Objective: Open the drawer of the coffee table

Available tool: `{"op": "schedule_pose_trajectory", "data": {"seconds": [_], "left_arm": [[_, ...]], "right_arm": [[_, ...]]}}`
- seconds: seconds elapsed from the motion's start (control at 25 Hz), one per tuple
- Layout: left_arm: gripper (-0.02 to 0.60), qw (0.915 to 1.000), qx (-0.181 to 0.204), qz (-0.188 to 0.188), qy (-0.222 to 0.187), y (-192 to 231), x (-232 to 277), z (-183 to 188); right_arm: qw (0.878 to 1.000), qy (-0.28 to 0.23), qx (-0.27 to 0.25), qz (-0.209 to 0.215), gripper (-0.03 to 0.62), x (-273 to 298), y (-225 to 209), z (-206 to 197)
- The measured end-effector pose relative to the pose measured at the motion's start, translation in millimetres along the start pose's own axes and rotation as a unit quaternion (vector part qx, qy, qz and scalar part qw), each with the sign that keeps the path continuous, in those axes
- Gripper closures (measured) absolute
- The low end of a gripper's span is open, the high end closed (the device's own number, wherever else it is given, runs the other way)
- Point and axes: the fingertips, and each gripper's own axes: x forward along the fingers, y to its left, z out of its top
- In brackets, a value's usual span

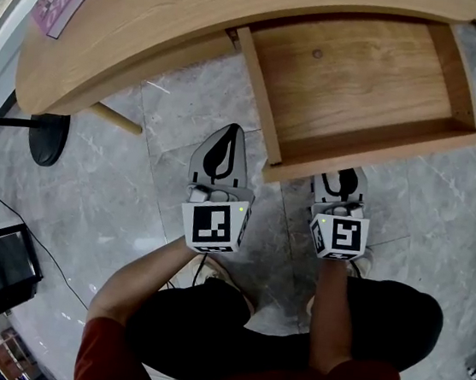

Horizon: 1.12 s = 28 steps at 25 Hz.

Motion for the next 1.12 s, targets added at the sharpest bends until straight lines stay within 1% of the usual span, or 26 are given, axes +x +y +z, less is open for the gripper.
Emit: {"op": "schedule_pose_trajectory", "data": {"seconds": [0.12, 0.24, 0.36, 0.48, 0.68, 0.84, 0.96, 1.04, 1.12], "left_arm": [[0.575, 1.0000, 0.001, 0.000, 0.007, 0, -1, -5], [0.575, 1.0000, -0.002, 0.000, -0.002, -1, 0, 0], [0.575, 1.0000, -0.001, 0.001, -0.002, -1, 0, 0], [0.575, 1.0000, 0.000, 0.001, -0.001, 0, 0, -1], [0.575, 1.0000, 0.001, 0.001, -0.003, 1, -1, -1], [0.575, 1.0000, 0.002, -0.003, -0.002, 2, -1, -3], [0.575, 1.0000, 0.005, -0.005, 0.000, 4, -1, -6], [0.575, 0.9999, 0.006, -0.009, 0.005, 3, -4, -11], [0.575, 0.9998, 0.008, -0.014, 0.008, 2, -8, -14]], "right_arm": [[1.000, 0.002, 0.009, -0.006, 0.399, 1, -3, -1], [1.000, 0.000, 0.016, -0.012, 0.420, 0, -6, -2], [1.000, -0.003, 0.016, -0.014, 0.446, 0, -7, 0], [1.000, -0.002, 0.006, -0.017, 0.499, 1, -6, -1], [1.000, 0.003, 0.003, -0.024, 0.595, 1, -5, -3], [1.000, 0.011, -0.006, -0.022, 0.597, 2, -3, -4], [0.999, 0.018, -0.026, -0.019, 0.597, 1, -1, -3], [0.999, 0.028, -0.041, -0.010, 0.597, -2, 2, -3], [0.997, 0.047, -0.055, 0.008, 0.597, -6, 5, -3]]}}
